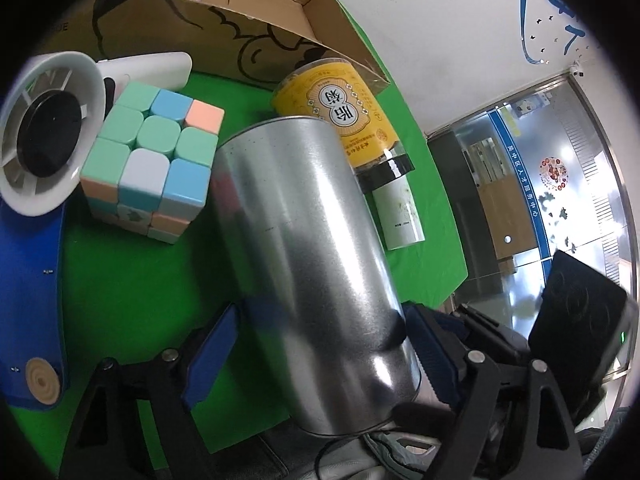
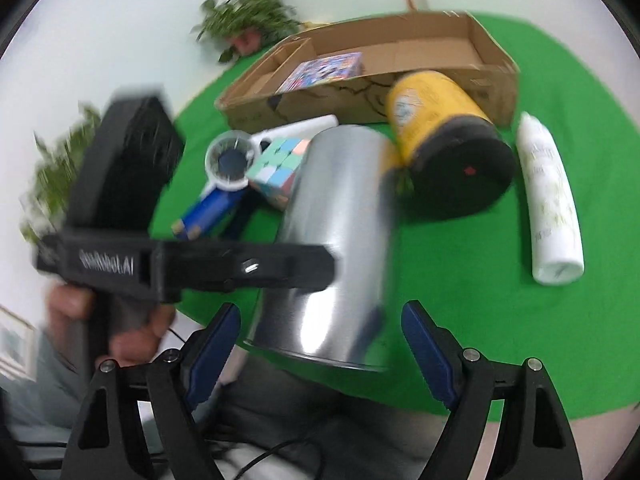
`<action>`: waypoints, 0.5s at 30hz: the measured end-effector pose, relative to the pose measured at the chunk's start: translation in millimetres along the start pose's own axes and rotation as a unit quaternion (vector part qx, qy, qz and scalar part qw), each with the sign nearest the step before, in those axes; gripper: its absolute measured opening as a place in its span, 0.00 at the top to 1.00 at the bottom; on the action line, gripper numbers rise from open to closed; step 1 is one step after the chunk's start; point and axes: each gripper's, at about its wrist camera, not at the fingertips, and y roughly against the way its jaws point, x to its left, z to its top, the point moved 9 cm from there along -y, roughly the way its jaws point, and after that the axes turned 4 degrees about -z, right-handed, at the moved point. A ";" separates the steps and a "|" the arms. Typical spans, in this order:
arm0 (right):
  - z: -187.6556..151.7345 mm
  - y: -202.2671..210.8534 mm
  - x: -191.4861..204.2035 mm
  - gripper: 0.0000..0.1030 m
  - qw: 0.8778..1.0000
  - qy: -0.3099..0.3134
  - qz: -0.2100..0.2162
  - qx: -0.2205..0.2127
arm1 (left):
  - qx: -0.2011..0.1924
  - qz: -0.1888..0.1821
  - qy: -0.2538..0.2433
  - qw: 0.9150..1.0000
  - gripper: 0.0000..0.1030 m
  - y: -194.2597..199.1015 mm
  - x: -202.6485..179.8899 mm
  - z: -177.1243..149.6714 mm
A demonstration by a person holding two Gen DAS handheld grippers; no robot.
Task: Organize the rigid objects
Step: 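Grasp the silver cylinder with both grippers and lift it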
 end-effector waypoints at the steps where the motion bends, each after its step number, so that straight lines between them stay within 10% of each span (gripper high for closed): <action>1: 0.7 2.3 -4.7 0.21 1.000 -0.012 0.009 0.000 | 0.000 0.000 -0.004 1.000 0.18 0.1 -0.1 -0.1; 15: 4.7 -46.5 3.9 0.18 0.994 -0.053 0.081 0.055 | 0.008 0.010 0.019 1.000 0.17 2.7 12.6 6.2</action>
